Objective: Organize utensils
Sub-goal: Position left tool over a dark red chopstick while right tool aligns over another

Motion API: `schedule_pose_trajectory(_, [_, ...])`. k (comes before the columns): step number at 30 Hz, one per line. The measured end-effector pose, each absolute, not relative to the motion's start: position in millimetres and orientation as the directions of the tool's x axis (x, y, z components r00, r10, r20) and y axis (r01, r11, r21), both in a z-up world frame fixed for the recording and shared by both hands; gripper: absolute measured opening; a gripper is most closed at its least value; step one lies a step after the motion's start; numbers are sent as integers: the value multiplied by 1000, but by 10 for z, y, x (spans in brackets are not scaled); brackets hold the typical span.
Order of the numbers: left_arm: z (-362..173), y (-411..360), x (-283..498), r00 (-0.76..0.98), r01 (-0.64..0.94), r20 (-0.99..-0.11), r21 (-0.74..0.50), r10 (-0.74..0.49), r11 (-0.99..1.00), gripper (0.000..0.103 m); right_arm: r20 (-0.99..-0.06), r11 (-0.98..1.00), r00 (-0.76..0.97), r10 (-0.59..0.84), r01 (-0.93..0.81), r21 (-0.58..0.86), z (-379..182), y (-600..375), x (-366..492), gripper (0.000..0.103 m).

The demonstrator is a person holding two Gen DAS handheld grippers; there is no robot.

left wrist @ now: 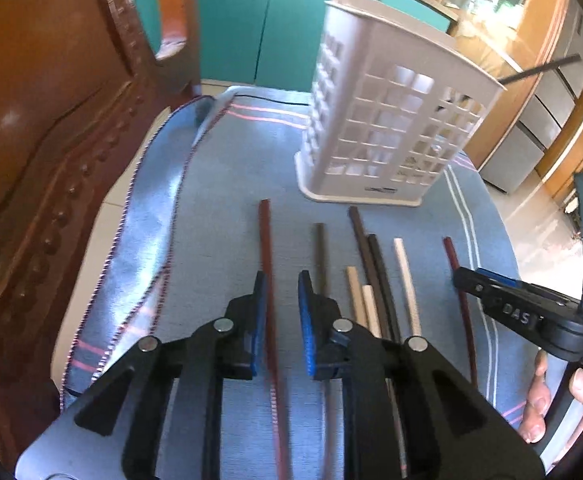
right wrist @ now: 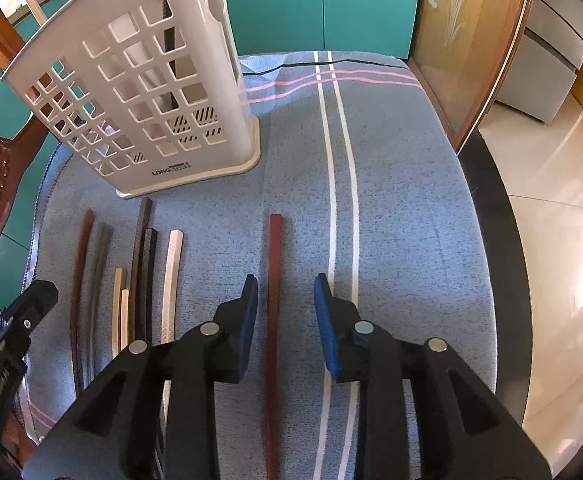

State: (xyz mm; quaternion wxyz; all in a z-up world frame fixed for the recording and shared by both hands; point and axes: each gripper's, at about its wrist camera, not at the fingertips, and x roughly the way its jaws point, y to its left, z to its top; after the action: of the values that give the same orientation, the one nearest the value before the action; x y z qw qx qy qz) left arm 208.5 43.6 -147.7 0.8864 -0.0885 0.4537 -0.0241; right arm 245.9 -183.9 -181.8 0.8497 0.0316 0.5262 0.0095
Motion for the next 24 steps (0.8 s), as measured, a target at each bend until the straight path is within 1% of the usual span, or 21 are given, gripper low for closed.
schedule_pose_trajectory(1, [-1489,444,2078,584,-42,-803,-175,-118,984,20,-894,998,445,50,16,64,-1805,-1838,2449,29])
schedule_pose_trajectory(3, [-1532,483,2092,571,-60,-815,-161,-99,985,28,-895,998,443,52,15,66,-1797,-1844,2451,31])
schedule_pose_trajectory(5, [-1585,509,2102,553,-67,-827,-162,-99,985,31,-894,998,444,54,15,68,-1773,-1859,2444,35])
schedule_pose_trajectory(10, [-1681,488,2145,526,-67,-846,-144,-88,987,32,-892,997,448,58,15,72,-1740,-1893,2420,35])
schedule_pose_trajectory(13, [-1725,488,2164,518,-68,-852,-135,-81,988,34,-895,998,443,57,12,69,-1742,-1902,2418,35])
schedule_pose_trajectory(18, [-1746,407,2166,512,-47,-856,-119,-78,992,43,-899,998,435,50,7,58,-1784,-1858,2408,36])
schedule_pose_trajectory(24, [-1762,345,2149,501,-30,-863,-99,-71,995,44,-900,999,433,45,-2,49,-1803,-1801,2413,36])
